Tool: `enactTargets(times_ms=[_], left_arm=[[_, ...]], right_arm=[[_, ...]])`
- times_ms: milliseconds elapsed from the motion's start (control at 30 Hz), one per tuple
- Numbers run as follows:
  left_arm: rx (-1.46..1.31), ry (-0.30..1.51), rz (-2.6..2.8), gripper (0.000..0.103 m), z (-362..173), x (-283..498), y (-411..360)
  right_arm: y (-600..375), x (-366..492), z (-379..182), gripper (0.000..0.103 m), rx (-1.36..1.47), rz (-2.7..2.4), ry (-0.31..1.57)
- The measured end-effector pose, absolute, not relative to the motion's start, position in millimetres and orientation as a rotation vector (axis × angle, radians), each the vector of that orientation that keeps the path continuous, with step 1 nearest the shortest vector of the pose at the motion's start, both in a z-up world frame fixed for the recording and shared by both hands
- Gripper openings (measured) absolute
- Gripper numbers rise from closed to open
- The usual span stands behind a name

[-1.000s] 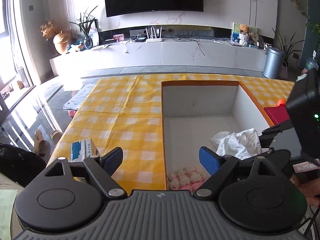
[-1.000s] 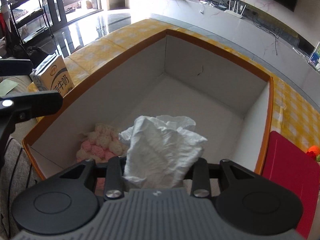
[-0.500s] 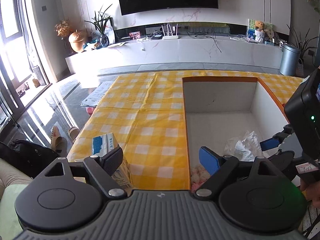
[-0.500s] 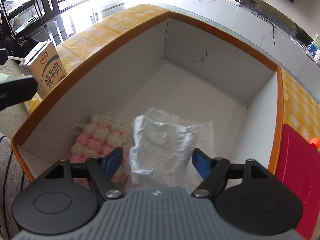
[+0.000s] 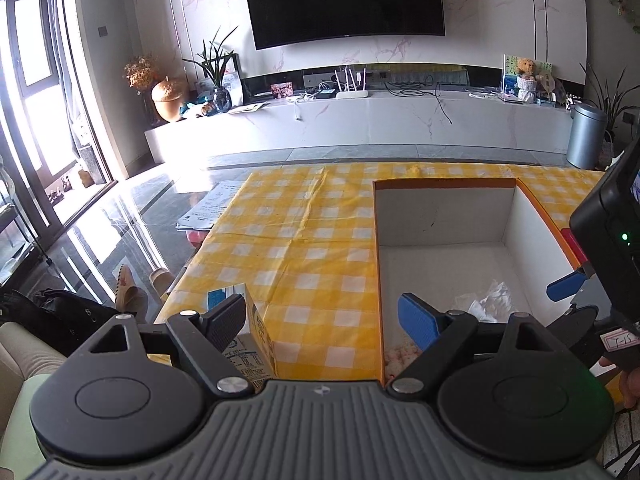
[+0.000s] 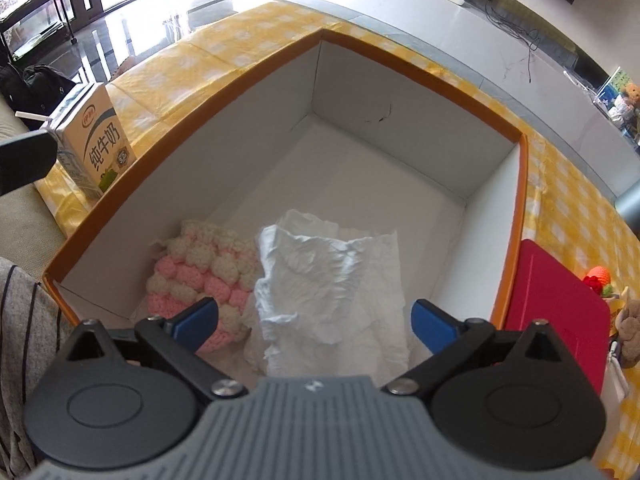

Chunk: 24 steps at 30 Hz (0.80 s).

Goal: Organize soft objects
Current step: 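Open the right tool to drop the white cloth into the box, then move the right tool toward the brown bear-shaped sponge on the table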

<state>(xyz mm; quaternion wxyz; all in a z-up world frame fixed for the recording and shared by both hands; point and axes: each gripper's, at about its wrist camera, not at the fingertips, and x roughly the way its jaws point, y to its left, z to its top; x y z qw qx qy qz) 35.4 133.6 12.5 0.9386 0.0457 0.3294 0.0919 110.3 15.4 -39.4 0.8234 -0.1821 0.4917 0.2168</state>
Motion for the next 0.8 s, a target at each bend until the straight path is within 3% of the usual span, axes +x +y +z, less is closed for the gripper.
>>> enactTargets(times_ms=[233,500,800], left_arm=[[0.07,0.646,0.202,0.101,24,28,132],[0.033,0.578,0.151,0.101,50,19,121],[0.116,0.56,0.024,0.101,62,25,60]], right_arm=[[13,89,-9,0.101,-0.529,0.439,0.863],[-33,84,39,0.101,-0.334,0.396,0.715],[-145,62,72,0.101,-0.181,0.331,0.695]])
